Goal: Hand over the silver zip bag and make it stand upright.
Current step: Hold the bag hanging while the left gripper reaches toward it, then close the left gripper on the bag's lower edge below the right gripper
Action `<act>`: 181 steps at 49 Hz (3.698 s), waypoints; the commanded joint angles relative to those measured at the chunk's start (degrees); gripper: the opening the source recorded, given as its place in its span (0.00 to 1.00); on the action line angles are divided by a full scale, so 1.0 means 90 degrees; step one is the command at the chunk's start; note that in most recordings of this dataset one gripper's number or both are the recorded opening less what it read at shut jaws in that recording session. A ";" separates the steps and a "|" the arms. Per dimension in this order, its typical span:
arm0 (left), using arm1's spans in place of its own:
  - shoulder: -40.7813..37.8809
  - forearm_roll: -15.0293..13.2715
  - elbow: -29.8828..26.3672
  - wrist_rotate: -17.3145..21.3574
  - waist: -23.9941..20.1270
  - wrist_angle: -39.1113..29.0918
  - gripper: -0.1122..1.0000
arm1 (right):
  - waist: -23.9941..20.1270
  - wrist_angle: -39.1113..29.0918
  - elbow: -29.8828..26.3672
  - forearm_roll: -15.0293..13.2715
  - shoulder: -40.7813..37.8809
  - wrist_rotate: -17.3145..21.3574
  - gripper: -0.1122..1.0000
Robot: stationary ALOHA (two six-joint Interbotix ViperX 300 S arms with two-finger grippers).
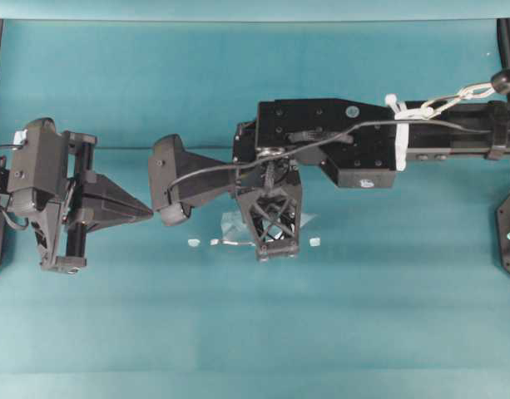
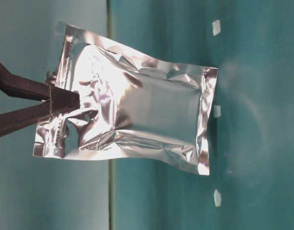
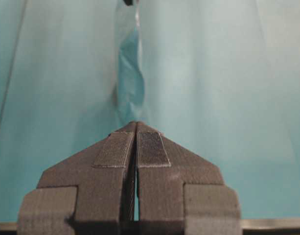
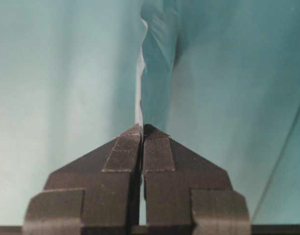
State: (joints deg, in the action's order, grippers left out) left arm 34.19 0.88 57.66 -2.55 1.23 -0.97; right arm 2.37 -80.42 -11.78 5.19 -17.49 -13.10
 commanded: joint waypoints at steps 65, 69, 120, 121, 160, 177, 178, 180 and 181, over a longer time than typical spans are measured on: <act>-0.3779 0.0010 0.0088 -0.0605 -0.0137 0.4766 0.95 | -0.0078 0.0576 0.0176 0.0000 0.0146 -0.0088 0.11; -0.4180 0.0010 -0.0156 -0.0605 -0.0176 0.4922 0.95 | -0.0068 0.0586 0.0176 0.0000 0.0137 -0.0098 0.11; -0.5605 0.0010 -0.1191 -0.0684 -0.0322 0.5215 0.93 | -0.0078 0.0693 0.0264 0.0000 0.0146 -0.0098 0.11; -0.5605 0.0010 -0.1211 -0.0693 -0.0322 0.5205 0.92 | -0.0078 0.0693 0.0264 0.0000 0.0156 -0.0088 0.11; -0.5977 0.0010 -0.1494 -0.0811 -0.0293 0.5127 0.36 | -0.0078 0.0850 0.0342 0.0000 0.0146 -0.0068 0.11; -0.5986 0.0010 -0.1377 -0.0811 -0.0293 0.5283 0.36 | -0.0068 0.0938 0.0342 -0.0273 0.0166 0.0059 0.13; -0.5986 0.0010 -0.1377 -0.0811 -0.0293 0.5303 0.36 | -0.0078 0.0938 0.0342 -0.0273 0.0176 0.0068 0.13; -0.5986 0.0010 -0.1377 -0.0811 -0.0293 0.5312 0.36 | -0.0068 0.0947 0.0342 -0.0273 0.0176 0.0098 0.14; -0.5986 0.0010 -0.1367 -0.0811 -0.0293 0.5312 0.36 | -0.0068 0.0938 0.0342 -0.0273 0.0186 0.0107 0.14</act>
State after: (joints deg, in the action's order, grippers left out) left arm -19.86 0.88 45.62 -9.67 -1.58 46.23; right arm 1.85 -72.60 -8.35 3.08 -17.23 -12.92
